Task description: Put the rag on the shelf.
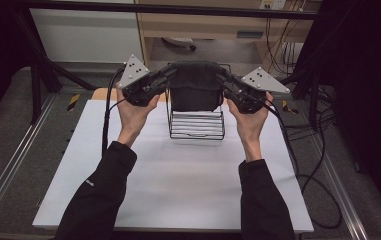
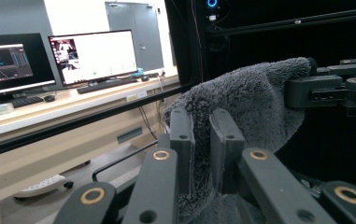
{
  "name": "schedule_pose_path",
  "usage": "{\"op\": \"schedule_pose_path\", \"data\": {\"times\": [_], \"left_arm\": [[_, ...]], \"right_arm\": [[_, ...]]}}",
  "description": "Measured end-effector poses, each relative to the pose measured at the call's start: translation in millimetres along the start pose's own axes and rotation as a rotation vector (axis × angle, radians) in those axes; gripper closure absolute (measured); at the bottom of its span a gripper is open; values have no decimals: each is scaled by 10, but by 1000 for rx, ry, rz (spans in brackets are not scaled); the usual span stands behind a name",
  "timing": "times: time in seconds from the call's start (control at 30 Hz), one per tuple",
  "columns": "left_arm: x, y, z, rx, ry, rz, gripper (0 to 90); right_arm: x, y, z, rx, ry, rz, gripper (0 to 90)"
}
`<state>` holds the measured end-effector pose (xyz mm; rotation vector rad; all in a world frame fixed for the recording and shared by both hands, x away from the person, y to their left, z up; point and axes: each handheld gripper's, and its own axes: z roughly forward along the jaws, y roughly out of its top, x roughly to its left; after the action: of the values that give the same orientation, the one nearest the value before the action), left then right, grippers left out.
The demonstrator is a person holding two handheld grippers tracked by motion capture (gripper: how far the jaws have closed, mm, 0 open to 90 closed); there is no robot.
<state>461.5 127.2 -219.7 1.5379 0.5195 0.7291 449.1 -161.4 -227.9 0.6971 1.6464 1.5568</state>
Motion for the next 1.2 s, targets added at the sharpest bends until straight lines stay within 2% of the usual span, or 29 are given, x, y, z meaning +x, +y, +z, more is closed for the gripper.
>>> {"op": "schedule_pose_path", "data": {"times": [0.1,0.23,0.37,0.5,0.6,0.8,0.93,1.03,1.2], "left_arm": [[15,26,17,-7,7,-18,809],[43,108,61,-9,28,-20,811],[87,181,105,-11,40,-35,811],[115,247,119,-17,48,-35,811],[98,234,88,-23,40,-20,811],[-27,53,-42,-16,19,19,810],[-117,-80,-119,-13,4,29,809],[-156,-164,-149,-8,0,23,810],[-160,-278,-155,27,-9,-17,805]], "right_arm": [[-8,28,15,-4,-4,5,785],[-34,133,83,3,-27,-5,788],[-79,230,155,-1,-40,9,790],[-96,309,199,-8,-48,6,791],[-90,319,175,-15,-39,-4,790],[5,131,12,-26,-7,-16,788],[80,-45,-105,-33,6,-13,788],[125,-154,-162,-34,11,-12,788],[148,-239,-182,-5,20,-6,787]]}}
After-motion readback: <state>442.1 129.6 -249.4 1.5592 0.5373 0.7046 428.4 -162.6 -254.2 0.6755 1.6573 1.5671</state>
